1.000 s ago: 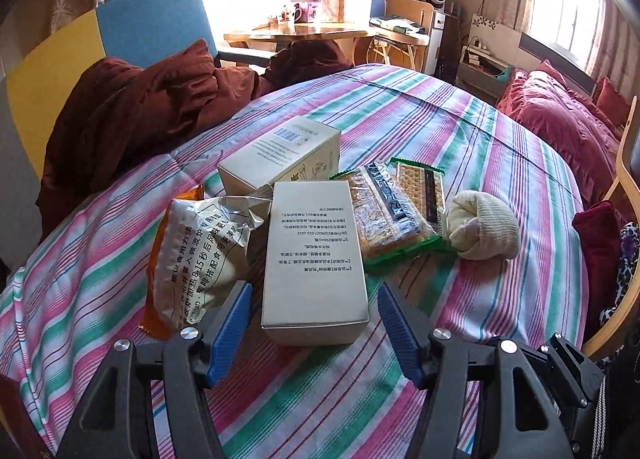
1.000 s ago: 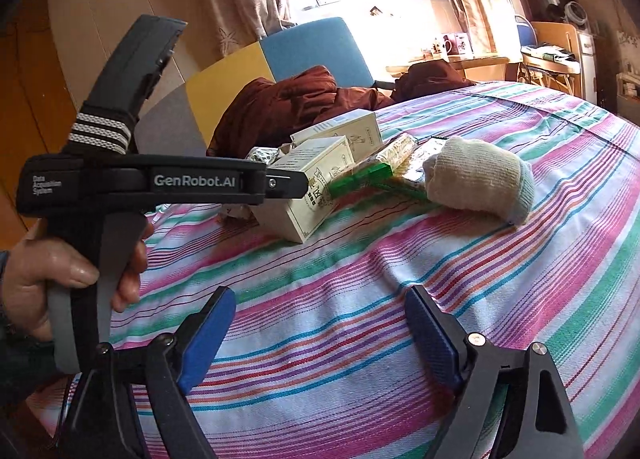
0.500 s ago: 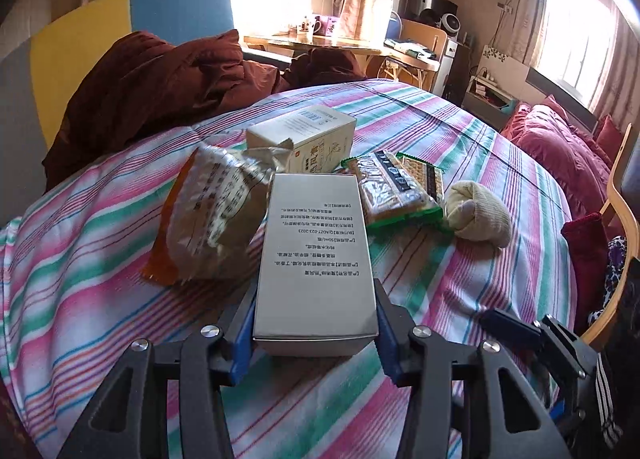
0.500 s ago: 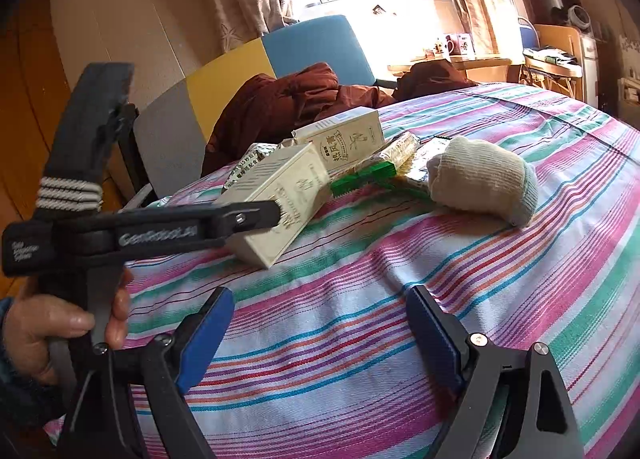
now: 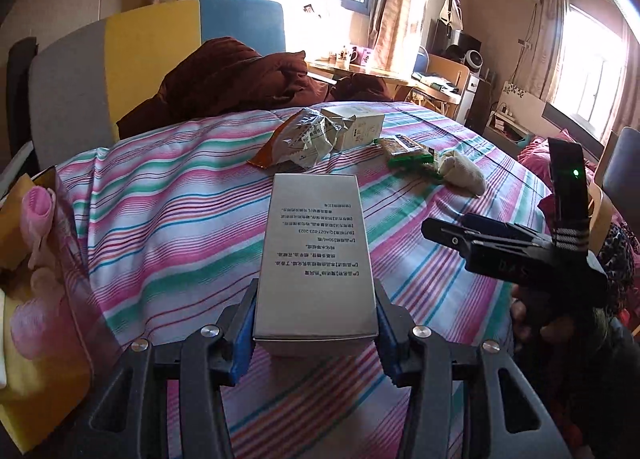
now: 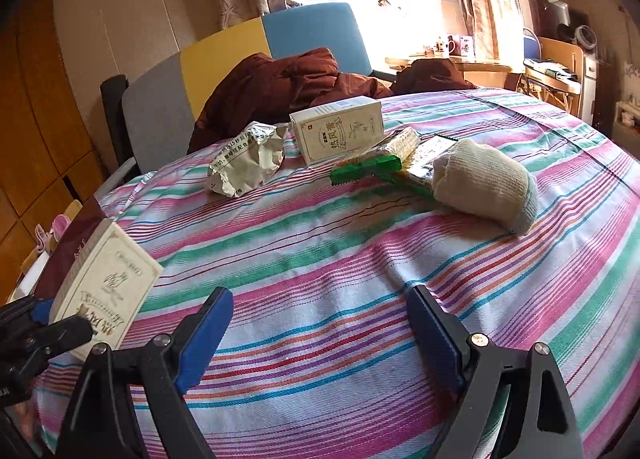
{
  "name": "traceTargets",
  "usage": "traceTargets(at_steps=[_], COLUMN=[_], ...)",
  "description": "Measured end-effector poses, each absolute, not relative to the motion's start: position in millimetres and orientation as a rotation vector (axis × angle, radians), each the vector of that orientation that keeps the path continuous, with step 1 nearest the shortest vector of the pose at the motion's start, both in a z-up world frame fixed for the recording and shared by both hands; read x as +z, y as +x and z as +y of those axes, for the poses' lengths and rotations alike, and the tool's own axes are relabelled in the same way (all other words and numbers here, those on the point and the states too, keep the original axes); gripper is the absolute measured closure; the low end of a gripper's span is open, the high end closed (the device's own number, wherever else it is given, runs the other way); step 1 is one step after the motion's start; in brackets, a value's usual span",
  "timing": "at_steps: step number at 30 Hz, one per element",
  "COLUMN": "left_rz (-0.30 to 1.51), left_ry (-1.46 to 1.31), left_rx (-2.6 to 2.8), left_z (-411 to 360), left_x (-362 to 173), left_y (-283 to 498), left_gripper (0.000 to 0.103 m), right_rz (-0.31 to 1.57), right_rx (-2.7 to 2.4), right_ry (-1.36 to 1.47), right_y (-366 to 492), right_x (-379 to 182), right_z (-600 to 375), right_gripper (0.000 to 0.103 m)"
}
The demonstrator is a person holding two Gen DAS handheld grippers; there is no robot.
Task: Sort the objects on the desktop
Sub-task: 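Grasp the cream cardboard box with the left tool and lift it, then grasp the white-and-orange snack bag with the right tool while the left tool holds the box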
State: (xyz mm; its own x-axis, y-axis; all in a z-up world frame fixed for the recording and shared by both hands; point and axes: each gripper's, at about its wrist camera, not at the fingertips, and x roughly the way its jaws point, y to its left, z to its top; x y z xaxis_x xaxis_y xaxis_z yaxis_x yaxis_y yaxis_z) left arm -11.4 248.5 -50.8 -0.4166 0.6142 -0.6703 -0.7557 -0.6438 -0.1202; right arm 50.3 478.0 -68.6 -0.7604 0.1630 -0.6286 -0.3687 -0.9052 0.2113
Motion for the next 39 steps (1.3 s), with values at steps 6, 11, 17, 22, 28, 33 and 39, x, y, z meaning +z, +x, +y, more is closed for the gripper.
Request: traceTargets(at_steps=[6,11,17,22,28,33,39], left_rz=[0.202,0.171,0.14,0.105,0.073,0.038,0.009], left_ry=[-0.859,-0.873,-0.889,-0.931,-0.935,-0.941,-0.949], left_rx=[2.1,2.076,2.058,2.029,2.012,2.002,1.993], left_z=[239,240,242,243,243,242,241], left_x=[-51,-59,-69,-77,-81,-82,-83], left_y=[-12,-19,-26,-32,-34,-37,-38], left_gripper=[0.051,0.046,0.041,0.037,0.035,0.035,0.034], right_rz=[0.699,0.744,0.792,0.876,0.944,0.956,0.882], right_rx=[2.689,2.742,2.736,2.741,2.723,2.717,2.717], right_ry=[-0.911,-0.92,-0.97,-0.97,-0.945,-0.958,-1.017], right_y=[28,-14,-61,-87,-111,-129,-138], right_x=[-52,-40,-44,-49,-52,-57,-65], right_z=[484,479,483,494,508,511,507], right_gripper=[0.013,0.013,0.014,0.014,0.014,0.014,0.033])
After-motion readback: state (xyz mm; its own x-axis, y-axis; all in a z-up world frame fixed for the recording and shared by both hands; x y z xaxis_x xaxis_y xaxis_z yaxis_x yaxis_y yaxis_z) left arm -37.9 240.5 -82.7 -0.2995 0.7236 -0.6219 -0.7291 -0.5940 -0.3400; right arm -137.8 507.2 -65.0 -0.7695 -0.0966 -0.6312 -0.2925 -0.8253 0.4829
